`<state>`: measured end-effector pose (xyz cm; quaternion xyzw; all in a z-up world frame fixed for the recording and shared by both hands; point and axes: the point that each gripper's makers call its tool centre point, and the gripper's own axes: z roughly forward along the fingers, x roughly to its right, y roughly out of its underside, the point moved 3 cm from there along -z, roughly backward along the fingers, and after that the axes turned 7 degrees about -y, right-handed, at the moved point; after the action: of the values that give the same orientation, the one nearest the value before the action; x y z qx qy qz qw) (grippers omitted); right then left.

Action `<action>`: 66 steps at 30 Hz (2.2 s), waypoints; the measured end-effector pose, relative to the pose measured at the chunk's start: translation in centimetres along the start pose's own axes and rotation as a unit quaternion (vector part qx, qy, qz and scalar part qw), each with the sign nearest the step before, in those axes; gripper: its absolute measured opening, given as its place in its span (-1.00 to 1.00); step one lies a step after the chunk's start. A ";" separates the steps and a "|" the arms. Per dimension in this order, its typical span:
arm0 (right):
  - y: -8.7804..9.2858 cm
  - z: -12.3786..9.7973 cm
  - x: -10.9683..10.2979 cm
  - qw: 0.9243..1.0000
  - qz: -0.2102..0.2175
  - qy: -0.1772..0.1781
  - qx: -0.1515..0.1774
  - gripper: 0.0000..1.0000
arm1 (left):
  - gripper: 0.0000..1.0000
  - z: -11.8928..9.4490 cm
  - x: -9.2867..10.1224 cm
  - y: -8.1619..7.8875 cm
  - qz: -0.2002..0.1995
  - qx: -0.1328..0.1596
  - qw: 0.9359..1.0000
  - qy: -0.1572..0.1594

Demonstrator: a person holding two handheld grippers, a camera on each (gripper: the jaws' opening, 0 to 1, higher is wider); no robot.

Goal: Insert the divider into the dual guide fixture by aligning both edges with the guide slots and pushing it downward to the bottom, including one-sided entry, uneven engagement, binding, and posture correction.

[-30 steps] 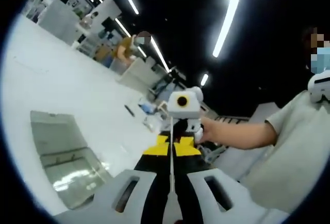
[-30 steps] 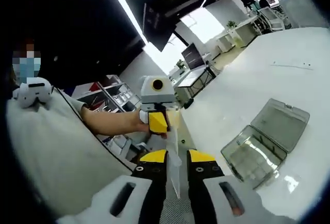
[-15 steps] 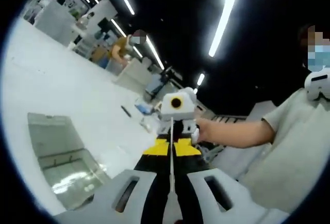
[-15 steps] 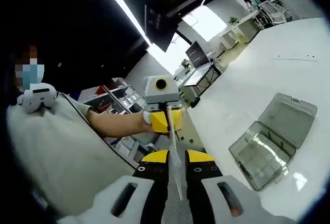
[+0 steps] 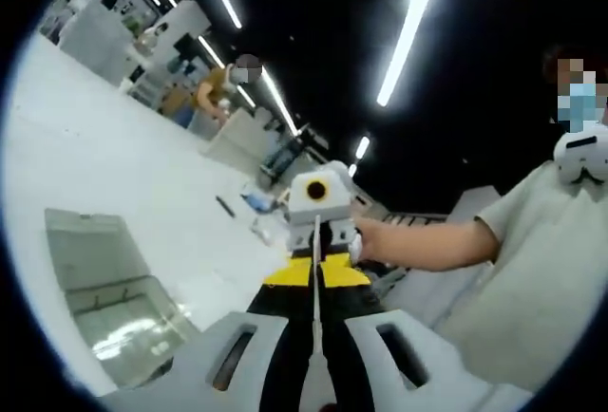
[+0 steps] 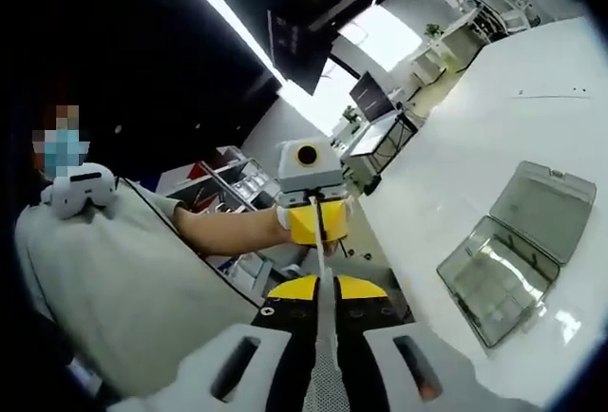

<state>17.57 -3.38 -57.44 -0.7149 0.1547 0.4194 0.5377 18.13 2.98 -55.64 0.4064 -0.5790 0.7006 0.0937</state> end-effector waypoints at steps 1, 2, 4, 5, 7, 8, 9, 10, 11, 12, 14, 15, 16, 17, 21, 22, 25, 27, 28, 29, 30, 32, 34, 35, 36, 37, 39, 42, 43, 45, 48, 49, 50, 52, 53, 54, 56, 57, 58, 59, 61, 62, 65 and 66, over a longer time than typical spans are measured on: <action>0.0 0.0 0.0 1.000 -0.005 0.001 -0.002 -0.99 | -1.00 0.0 0.0 0.0 0.000 0.000 1.000 0.002; 0.0 0.0 -0.1 1.000 -0.008 0.001 -0.002 -0.99 | -1.00 0.0 0.1 0.0 0.001 0.000 1.000 0.003; 0.1 0.0 -0.2 1.000 -0.001 0.002 -0.002 -0.99 | -1.00 0.0 0.1 0.0 -0.001 0.001 1.000 0.006; 0.1 0.0 -0.1 1.000 0.000 0.004 -0.002 -0.99 | -1.00 0.0 0.0 0.1 0.000 0.001 1.000 0.006; 0.1 0.0 -0.2 1.000 0.000 0.002 0.002 -1.00 | -1.00 -0.1 0.0 0.0 -0.005 0.003 1.000 0.009; 0.1 0.0 -0.1 1.000 0.002 0.004 0.004 -1.00 | -1.00 -0.1 -0.1 0.0 -0.005 0.004 1.000 0.008; 0.1 0.0 -0.1 1.000 0.002 0.005 0.005 -1.00 | -1.00 -0.1 -0.1 0.0 -0.007 0.004 1.000 0.009; 0.1 0.0 -0.1 1.000 0.011 0.006 0.005 -1.00 | -1.00 -0.1 -0.1 0.0 -0.008 0.003 1.000 0.009; 0.1 0.1 0.0 1.000 0.010 0.009 0.004 -1.00 | -1.00 -0.1 -0.1 0.1 -0.009 0.003 1.000 0.008; 0.1 0.1 -0.1 1.000 0.010 0.009 0.003 -1.00 | -1.00 -0.1 -0.2 0.1 -0.010 0.003 1.000 0.007; 0.0 0.1 0.0 1.000 0.017 0.014 0.003 -1.00 | -1.00 -0.1 -0.3 0.1 -0.010 0.005 1.000 0.006; 0.0 0.2 -0.1 1.000 0.019 0.013 0.003 -1.00 | -1.00 -0.1 -0.3 0.0 -0.009 0.006 1.000 0.004; -0.1 0.2 -0.1 1.000 0.014 0.016 0.003 -1.00 | -1.00 -0.1 -0.4 0.0 -0.008 0.007 1.000 0.004; -0.1 0.2 0.0 1.000 0.014 0.020 0.001 -1.00 | -1.00 -0.1 -0.4 0.0 -0.008 0.007 1.000 0.003; -0.2 0.2 0.0 0.999 0.025 0.027 0.003 -1.00 | -0.99 -0.1 -0.7 -0.1 -0.011 0.006 1.000 -0.009; -0.3 0.2 0.1 0.999 0.026 0.030 0.005 -1.00 | -0.99 -0.1 -0.9 -0.1 -0.014 0.006 1.000 -0.011; -0.7 0.0 0.3 0.999 0.036 0.037 0.015 -1.00 | -0.98 -0.3 -1.1 0.0 -0.009 0.005 1.000 -0.021; -0.7 0.0 0.3 0.998 0.037 0.042 0.013 -1.00 | -0.93 -0.4 -1.4 0.0 -0.009 0.004 0.999 -0.030; -0.7 0.0 0.2 0.998 0.039 0.043 0.012 -1.00 | -0.91 -0.4 -1.5 0.1 -0.014 0.004 0.999 -0.033; -0.7 0.0 0.2 0.998 0.040 0.043 0.011 -1.00 | -0.90 -0.4 -1.5 0.1 -0.016 0.003 0.999 -0.032; -0.7 0.1 0.3 0.998 0.044 0.047 0.011 -1.00 | -0.91 -0.4 -1.4 0.1 -0.015 0.003 0.999 -0.033; -0.7 0.1 0.4 0.997 0.047 0.053 0.010 -1.00 | -0.94 -0.4 -1.6 0.1 -0.011 0.001 0.999 -0.037; -0.7 0.0 0.4 0.997 0.046 0.056 0.010 -1.00 | -0.95 -0.4 -1.7 0.2 -0.012 0.001 0.999 -0.039; -0.7 0.0 0.5 0.997 0.047 0.058 0.011 -1.00 | -0.94 -0.4 -1.7 0.3 -0.012 0.000 0.999 -0.041; -0.8 -0.1 0.5 0.997 0.049 0.062 0.014 -1.00 | -0.95 -0.4 -1.7 0.4 -0.012 -0.003 0.999 -0.042; -0.9 -0.1 0.6 0.997 0.049 0.064 0.015 -1.00 | -0.96 -0.5 -1.7 0.5 -0.012 -0.004 0.999 -0.043; -1.1 -0.3 0.8 0.996 0.057 0.070 0.025 -1.00 | -0.96 -0.5 -1.7 0.9 -0.014 -0.010 0.999 -0.043; -1.1 -0.4 1.2 0.993 0.081 0.088 0.027 -1.00 | -0.95 -0.6 -1.9 1.5 -0.010 -0.014 0.998 -0.055; -1.1 -0.4 1.3 0.992 0.083 0.091 0.026 -1.00 | -0.95 -0.6 -2.0 1.6 -0.010 -0.014 0.998 -0.057; -1.1 -0.5 1.4 0.992 0.079 0.099 0.022 -1.00 | -0.96 -0.6 -2.2 1.7 -0.011 -0.014 0.998 -0.061; -0.9 -0.3 1.4 0.991 0.074 0.107 0.014 -1.00 | -0.98 -0.7 -2.3 1.8 -0.015 -0.014 0.998 -0.067; -0.8 -0.3 1.3 0.991 0.076 0.107 0.013 -1.00 | -0.97 -0.6 -2.3 1.9 -0.015 -0.014 0.998 -0.067; -0.8 -0.3 1.3 0.991 0.075 0.107 0.013 -1.00 | -0.97 -0.6 -2.4 1.9 -0.017 -0.014 0.997 -0.067; -0.8 -0.4 1.5 0.991 0.076 0.111 0.013 -1.00 | -0.97 -0.6 -2.4 2.0 -0.018 -0.013 0.997 -0.069; -0.8 -0.4 1.5 0.990 0.077 0.113 0.013 -1.00 | -0.97 -0.6 -2.5 2.0 -0.019 -0.012 0.997 -0.070; -0.8 -0.4 1.5 0.990 0.078 0.115 0.013 -1.00 | -0.97 -0.6 -2.5 2.0 -0.020 -0.012 0.997 -0.071; -0.8 -0.4 1.8 0.988 0.087 0.127 0.016 -1.00 | -0.98 -0.7 -2.8 2.0 -0.017 -0.011 0.997 -0.078; -0.8 -0.5 2.0 0.987 0.090 0.135 0.018 -1.00 | -0.97 -0.8 -2.9 2.1 -0.017 -0.012 0.996 -0.082; -0.8 -0.5 2.1 0.986 0.092 0.140 0.016 -1.00 | -0.96 -0.8 -3.1 2.1 -0.014 -0.012 0.996 -0.089; -0.8 -0.5 2.3 0.985 0.089 0.148 0.014 -1.00 | -0.96 -0.9 -3.3 2.3 -0.008 -0.017 0.995 -0.097; -0.8 -0.7 2.5 0.983 0.089 0.157 0.014 -1.00 | -0.93 -0.9 -3.4 2.5 0.000 -0.023 0.994 -0.109; -0.7 -0.7 2.6 0.983 0.092 0.160 0.014 -1.00 | -0.89 -1.0 -3.6 2.6 0.006 -0.029 0.993 -0.117; -0.8 -0.9 3.1 0.979 0.092 0.180 0.014 -1.00 | -0.82 -1.1 -3.8 2.7 0.027 -0.033 0.990 -0.131; -0.8 -0.9 3.2 0.978 0.097 0.184 0.014 -1.00 | -0.80 -1.2 -4.0 2.9 0.038 -0.041 0.989 -0.139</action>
<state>20.38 -3.22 -59.31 -0.7537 0.3250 0.3288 0.4671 18.44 4.50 -60.48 0.4733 -0.6300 0.6157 0.0018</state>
